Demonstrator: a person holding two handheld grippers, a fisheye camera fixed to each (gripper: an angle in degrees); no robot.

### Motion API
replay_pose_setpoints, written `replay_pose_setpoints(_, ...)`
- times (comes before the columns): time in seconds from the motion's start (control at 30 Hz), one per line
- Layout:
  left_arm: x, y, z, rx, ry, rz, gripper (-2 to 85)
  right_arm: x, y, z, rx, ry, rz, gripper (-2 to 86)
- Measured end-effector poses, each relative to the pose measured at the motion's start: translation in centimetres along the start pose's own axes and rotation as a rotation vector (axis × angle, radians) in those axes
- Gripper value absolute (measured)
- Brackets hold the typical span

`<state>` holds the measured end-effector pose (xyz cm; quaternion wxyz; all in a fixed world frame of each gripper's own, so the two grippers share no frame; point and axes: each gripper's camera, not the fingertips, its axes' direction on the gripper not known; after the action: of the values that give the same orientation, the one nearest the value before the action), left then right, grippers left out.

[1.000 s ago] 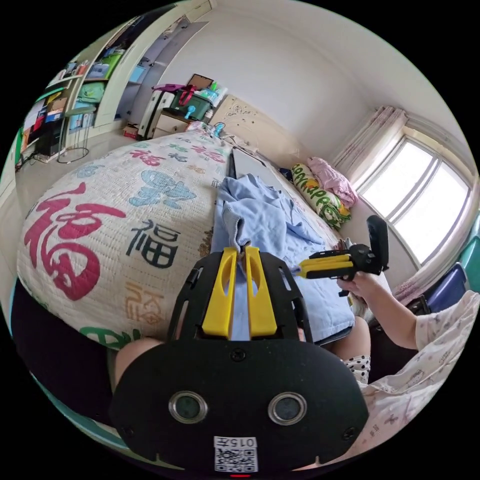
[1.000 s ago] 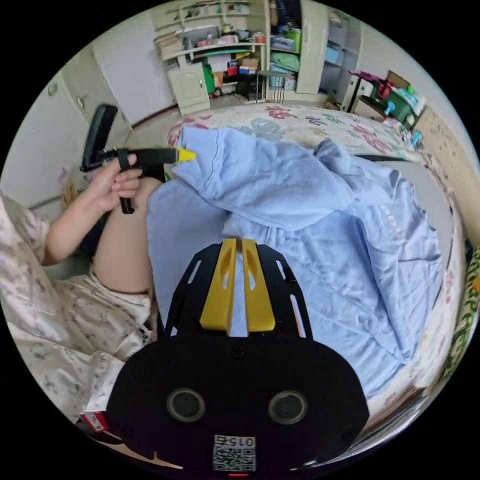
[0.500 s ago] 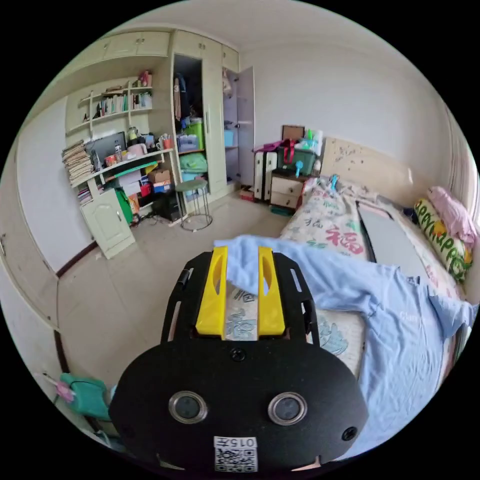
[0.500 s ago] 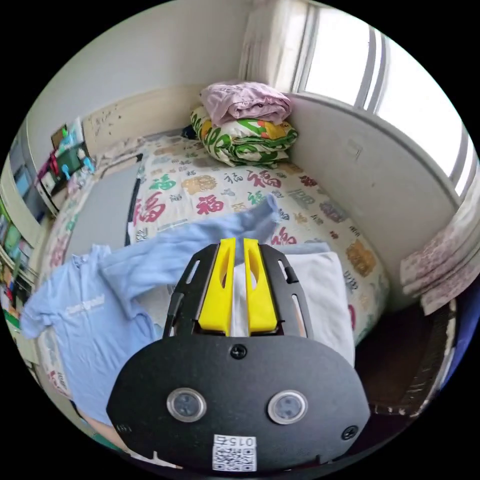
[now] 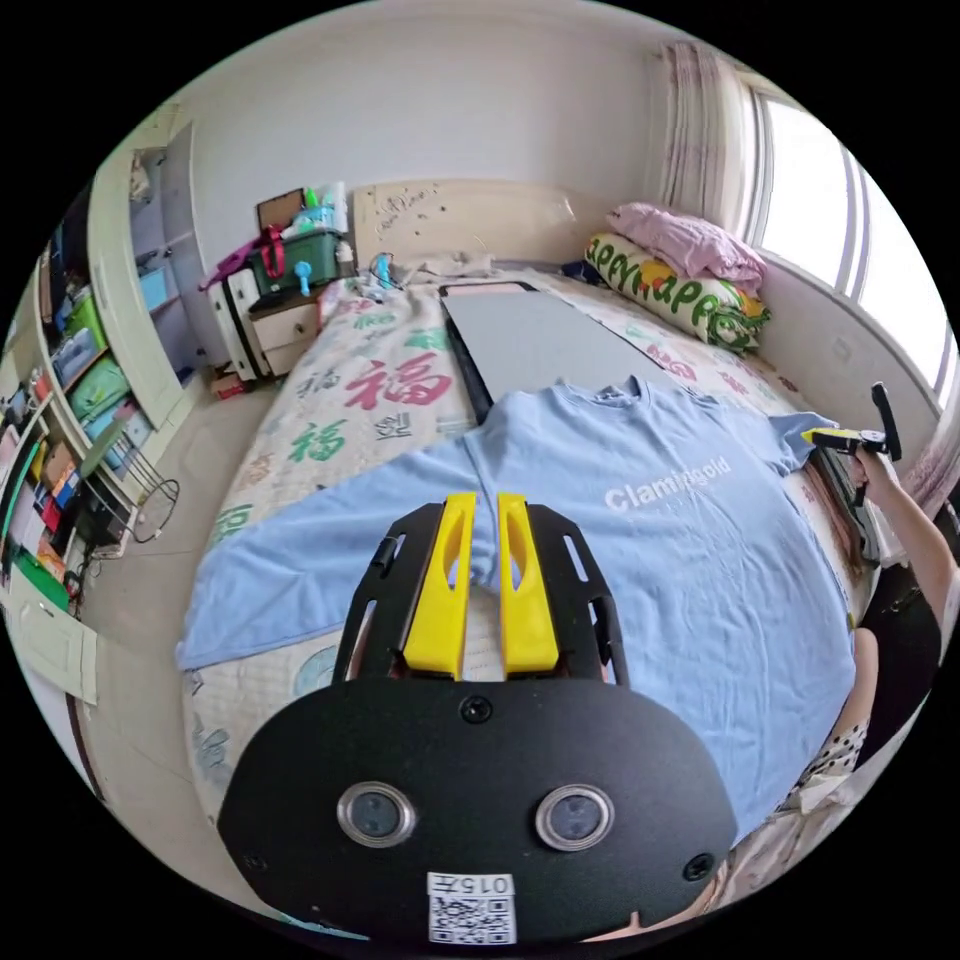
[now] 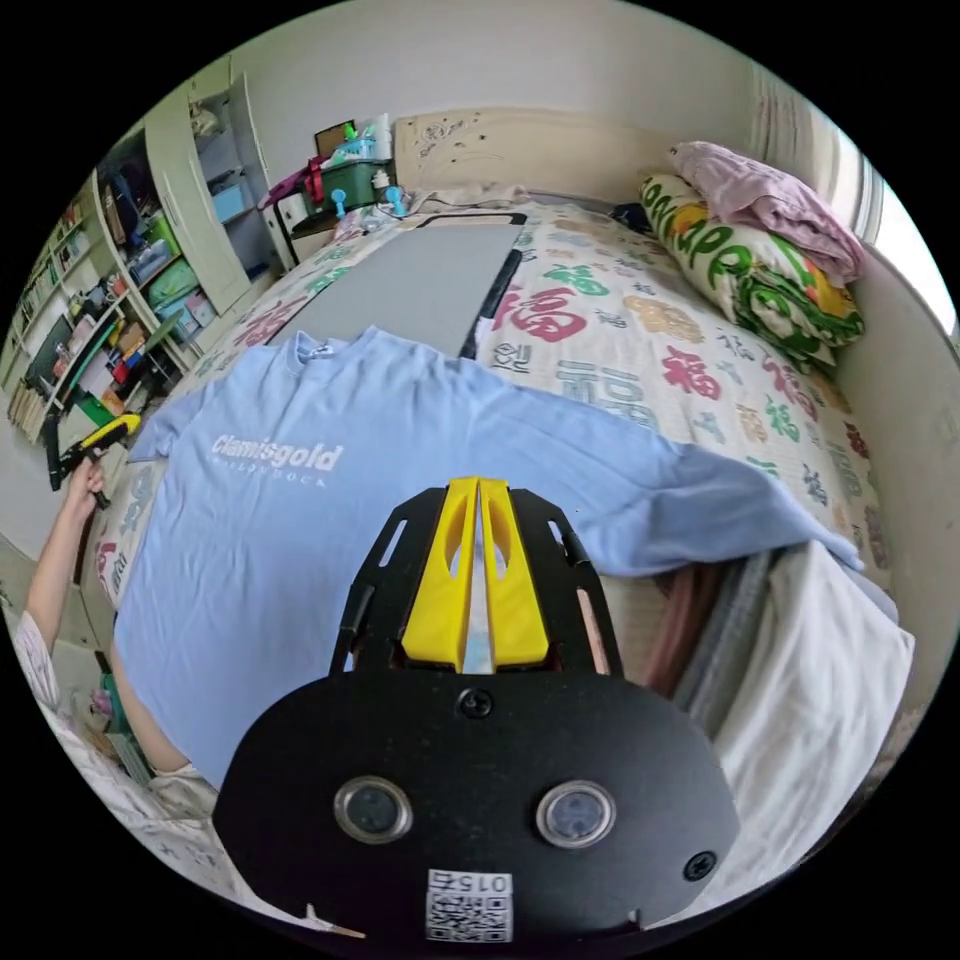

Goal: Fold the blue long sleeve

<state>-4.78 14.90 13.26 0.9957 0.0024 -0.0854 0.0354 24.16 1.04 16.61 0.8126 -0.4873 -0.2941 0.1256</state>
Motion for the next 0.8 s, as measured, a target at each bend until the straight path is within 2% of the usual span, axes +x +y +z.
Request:
replay_pose_setpoints(0.23,1.5,-6.7,13.5,-0.083,0.061,-0.155,1.2,-2.6,-7.2,6.9,-0.062,0.038,0.011,-1.0)
replay_pose_setpoints(0.4,3.0,-10.7,18.7,-0.112,0.016,-0.12,0.5,-3.2,-10.4,8.8,-0.028,0.092,-0.027,-1.0)
replay_pose_setpoints(0.47,3.3,-11.9,21.3,-0.137,0.0,-0.103,0.3,-2.9,-11.3,10.3,-0.07,0.192,-0.035,-1.0)
replay_pose_setpoints(0.8,2.8,-12.6,25.0,-0.143,-0.112,-0.037,0.0,-0.6,-12.6,9.1,-0.071,0.328,-0.048,-0.6)
